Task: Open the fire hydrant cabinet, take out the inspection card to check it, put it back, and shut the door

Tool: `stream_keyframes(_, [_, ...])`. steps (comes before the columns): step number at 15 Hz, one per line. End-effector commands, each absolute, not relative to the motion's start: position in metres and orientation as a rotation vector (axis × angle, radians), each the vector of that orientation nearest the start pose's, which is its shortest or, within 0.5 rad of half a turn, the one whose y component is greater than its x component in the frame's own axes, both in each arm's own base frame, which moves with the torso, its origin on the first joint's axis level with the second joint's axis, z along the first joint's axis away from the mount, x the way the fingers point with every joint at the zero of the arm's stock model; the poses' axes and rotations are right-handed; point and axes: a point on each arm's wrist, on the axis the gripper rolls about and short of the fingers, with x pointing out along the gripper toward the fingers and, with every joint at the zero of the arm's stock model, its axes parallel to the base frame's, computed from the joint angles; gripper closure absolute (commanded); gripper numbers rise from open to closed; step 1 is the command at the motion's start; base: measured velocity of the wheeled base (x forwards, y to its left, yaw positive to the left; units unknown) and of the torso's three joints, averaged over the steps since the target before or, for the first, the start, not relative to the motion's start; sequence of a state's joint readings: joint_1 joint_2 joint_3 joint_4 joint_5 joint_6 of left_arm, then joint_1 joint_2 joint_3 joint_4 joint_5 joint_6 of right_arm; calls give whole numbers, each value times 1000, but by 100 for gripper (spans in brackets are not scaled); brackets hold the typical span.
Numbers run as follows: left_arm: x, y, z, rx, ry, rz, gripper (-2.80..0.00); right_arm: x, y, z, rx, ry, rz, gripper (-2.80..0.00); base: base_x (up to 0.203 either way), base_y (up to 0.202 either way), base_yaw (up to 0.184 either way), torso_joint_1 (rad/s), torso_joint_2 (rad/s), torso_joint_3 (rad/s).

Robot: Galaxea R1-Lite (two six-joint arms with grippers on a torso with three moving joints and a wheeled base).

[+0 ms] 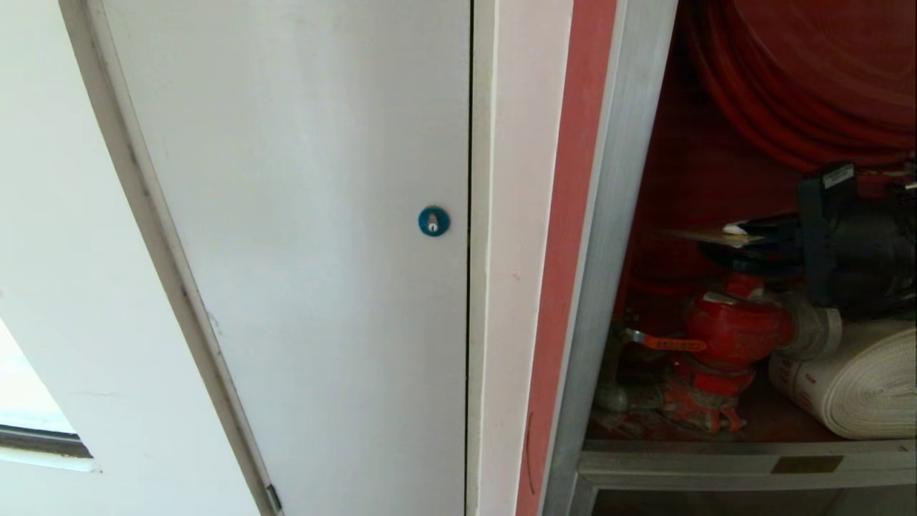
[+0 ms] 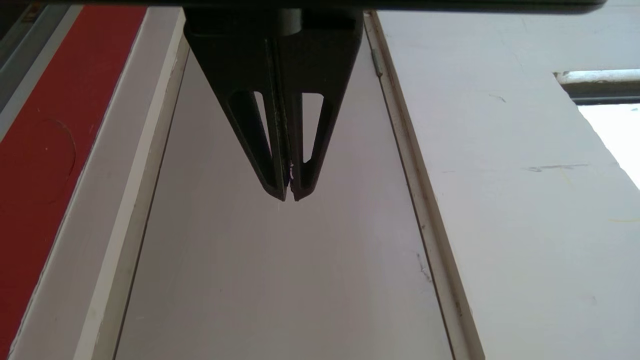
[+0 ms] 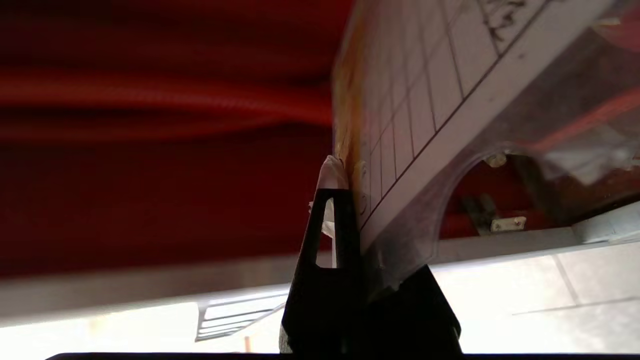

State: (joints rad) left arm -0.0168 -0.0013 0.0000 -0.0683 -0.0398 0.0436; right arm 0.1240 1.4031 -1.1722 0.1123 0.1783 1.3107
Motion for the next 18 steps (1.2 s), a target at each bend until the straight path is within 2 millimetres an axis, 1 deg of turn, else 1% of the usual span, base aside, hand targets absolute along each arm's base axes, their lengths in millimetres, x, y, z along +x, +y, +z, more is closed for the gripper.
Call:
stream_keyframes(1, [-21,-1,75,45,-43,-56,0,244,35,288,1308,528,19,0,0,0,0,0,0,0])
stream_keyframes(3, [-21,-1,75,43,-43,-56,0,244,36,292,1332,564,79,0,0,0,0,0,0,0])
stream_keyframes(5, [-21,-1,75,45,-43,-56,0,252,35,291,1366,571,65,0,0,0,0,0,0,0])
stream_keyframes(6, [-21,-1,75,45,-43,-56,0,255,32,290,1372,566,51,0,0,0,0,0,0,0])
stream_keyframes(8, [-21,-1,75,44,-43,-56,0,258,28,291,1379,567,60,0,0,0,0,0,0,0])
stream_keyframes(18, [-21,-1,75,45,-43,-56,0,259,28,291,1382,583,67,0,0,0,0,0,0,0])
